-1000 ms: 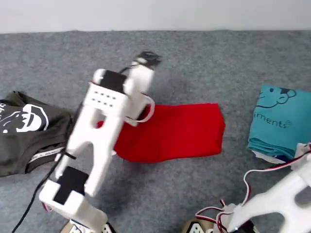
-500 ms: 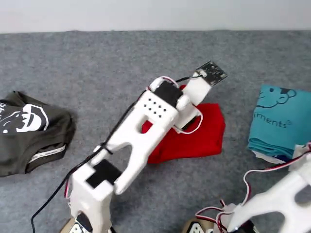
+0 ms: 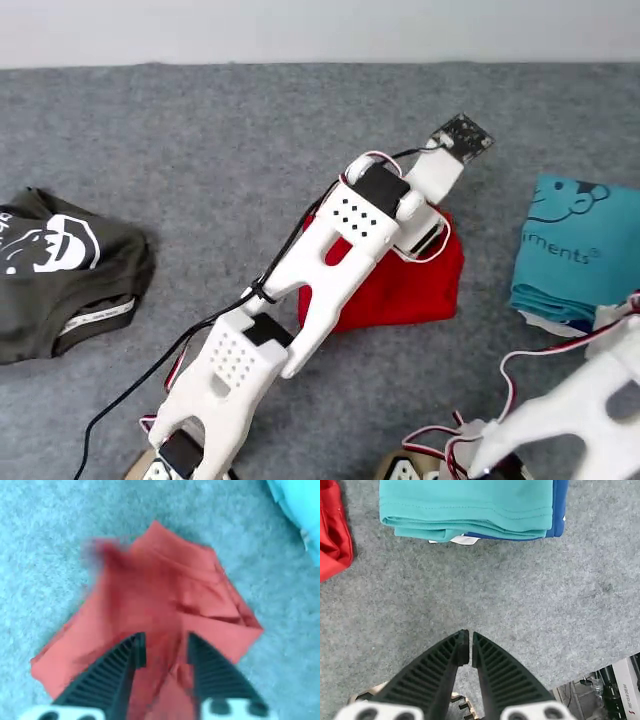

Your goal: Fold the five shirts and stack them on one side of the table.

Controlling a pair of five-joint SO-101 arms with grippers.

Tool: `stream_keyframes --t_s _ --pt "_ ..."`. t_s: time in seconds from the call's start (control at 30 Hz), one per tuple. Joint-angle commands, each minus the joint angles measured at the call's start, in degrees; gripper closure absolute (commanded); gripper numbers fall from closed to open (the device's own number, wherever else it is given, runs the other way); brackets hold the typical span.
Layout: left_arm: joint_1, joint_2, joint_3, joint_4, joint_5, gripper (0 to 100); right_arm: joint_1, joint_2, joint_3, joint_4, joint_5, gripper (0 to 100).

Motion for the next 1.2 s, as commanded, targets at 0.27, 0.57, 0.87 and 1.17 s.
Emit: stream_keyframes --t_s 0.27,0.57,0.87,1.17 --pt "-5.71 0.18 -11.47 6.77 0.09 83 0.40 -2.33 -0.35 2.24 0.09 97.5" --pt "-12.84 -0.18 3.03 6.86 -7.21 99 0.40 -2.33 -0.35 2.24 0.09 97.4" --pt "-8.44 0.26 13.05 5.27 -7.74 99 0.40 -2.33 -0.26 2.15 0.09 97.3" --pt "4.04 -0.35 12.18 6.68 -8.88 99 0.84 -2.33 -0.26 2.15 4.13 97.5"
